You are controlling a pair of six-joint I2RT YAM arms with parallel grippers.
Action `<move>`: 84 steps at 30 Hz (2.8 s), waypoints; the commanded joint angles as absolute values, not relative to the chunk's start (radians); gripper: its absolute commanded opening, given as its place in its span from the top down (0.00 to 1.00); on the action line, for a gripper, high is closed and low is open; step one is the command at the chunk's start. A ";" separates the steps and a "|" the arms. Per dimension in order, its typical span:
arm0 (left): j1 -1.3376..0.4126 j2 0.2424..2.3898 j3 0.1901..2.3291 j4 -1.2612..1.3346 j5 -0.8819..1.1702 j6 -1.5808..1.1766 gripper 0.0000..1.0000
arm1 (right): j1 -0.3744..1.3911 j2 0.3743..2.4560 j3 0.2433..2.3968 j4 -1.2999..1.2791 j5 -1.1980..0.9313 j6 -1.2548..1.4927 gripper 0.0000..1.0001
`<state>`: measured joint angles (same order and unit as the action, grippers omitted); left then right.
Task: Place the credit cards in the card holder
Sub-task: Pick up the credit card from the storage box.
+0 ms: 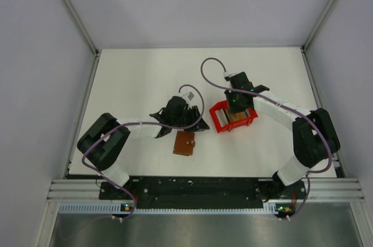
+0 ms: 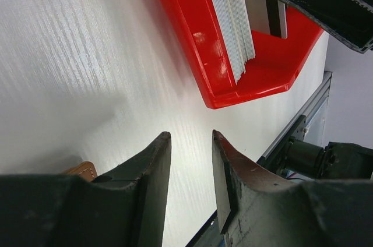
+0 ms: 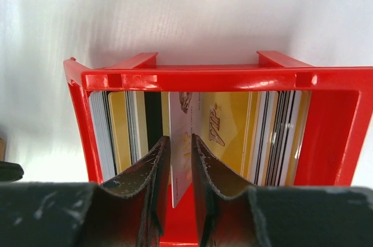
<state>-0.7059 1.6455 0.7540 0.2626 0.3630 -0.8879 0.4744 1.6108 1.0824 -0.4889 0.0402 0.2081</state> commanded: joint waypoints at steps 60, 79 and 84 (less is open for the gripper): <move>-0.716 1.148 0.721 -0.116 0.011 -0.672 0.34 | 0.529 1.336 1.121 -0.529 -0.083 0.377 1.00; -0.707 0.917 0.684 -0.549 -0.446 -0.868 0.10 | 0.983 1.420 0.986 -0.606 0.259 0.604 1.00; -0.706 0.893 0.675 -0.584 -0.462 -0.879 0.05 | 1.026 1.480 0.976 -0.606 0.345 0.664 1.00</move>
<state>-0.7113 0.9276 0.6903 -0.5388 -0.4126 -0.8555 0.9977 1.4483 0.9749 -0.5980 0.2230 0.5892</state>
